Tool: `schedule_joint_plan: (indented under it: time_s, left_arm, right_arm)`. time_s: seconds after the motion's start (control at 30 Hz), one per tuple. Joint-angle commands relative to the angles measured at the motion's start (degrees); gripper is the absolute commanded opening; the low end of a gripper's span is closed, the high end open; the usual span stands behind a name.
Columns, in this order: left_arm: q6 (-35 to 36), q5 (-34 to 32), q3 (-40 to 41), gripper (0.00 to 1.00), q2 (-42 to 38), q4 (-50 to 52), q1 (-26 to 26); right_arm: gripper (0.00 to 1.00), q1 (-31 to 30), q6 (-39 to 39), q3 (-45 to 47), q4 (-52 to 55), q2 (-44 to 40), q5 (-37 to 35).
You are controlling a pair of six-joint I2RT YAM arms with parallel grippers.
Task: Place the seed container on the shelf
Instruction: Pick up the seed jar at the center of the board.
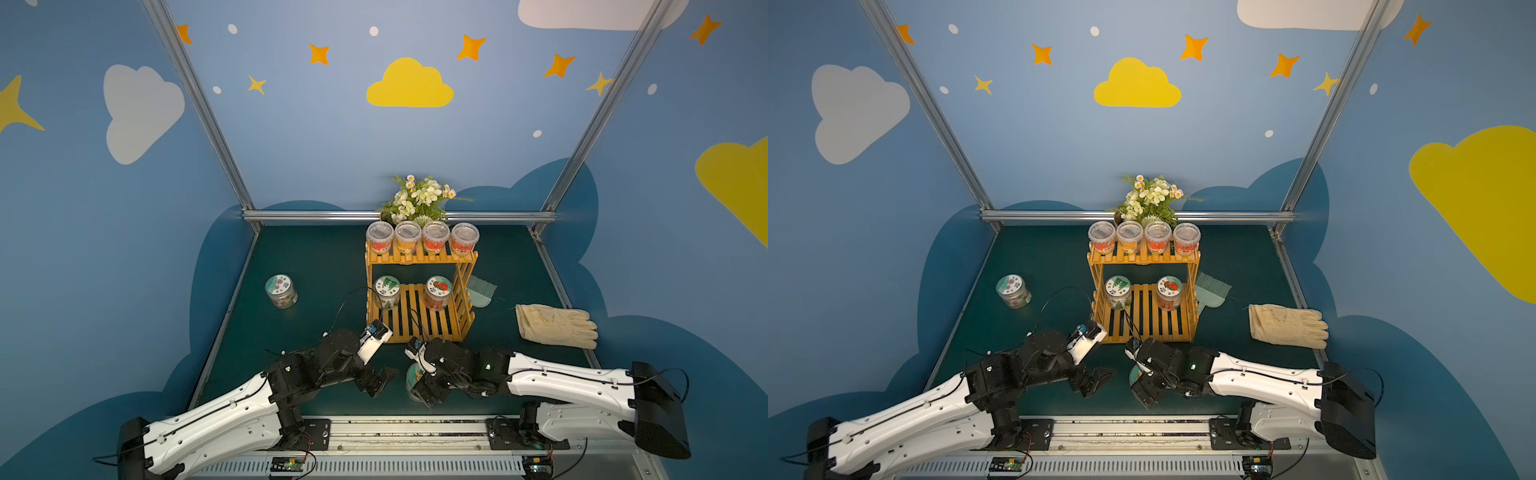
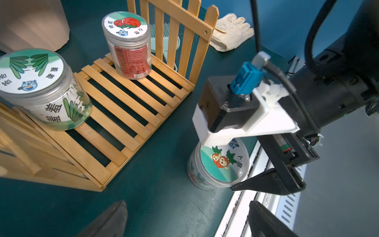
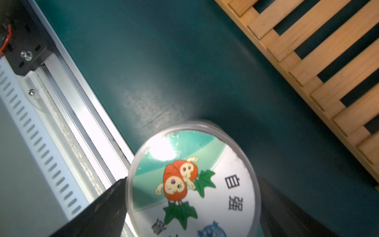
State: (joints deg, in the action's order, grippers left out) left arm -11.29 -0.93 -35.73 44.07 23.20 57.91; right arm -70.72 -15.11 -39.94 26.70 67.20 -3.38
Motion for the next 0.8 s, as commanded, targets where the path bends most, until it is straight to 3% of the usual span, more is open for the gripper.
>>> schedule_joint_plan:
  time_s: [0.0, 0.47, 0.77]
  left_arm:
    - [1.56, 0.67, 0.61, 0.97, -1.09, -1.68, 0.1]
    - [0.67, 0.75, 0.48, 0.98, -0.31, -2.2, 0.1]
    - [-0.27, -3.2, 0.0, 0.98, -1.05, -1.8, 0.1]
  right_arm:
    - [0.98, -0.3, 3.8, 1.1, -4.18, -2.5, -0.59]
    - [0.97, -0.28, 4.85, 3.82, -9.26, 0.48, 0.91]
    - [0.79, 0.11, 4.05, 4.52, -7.9, -4.75, -3.79]
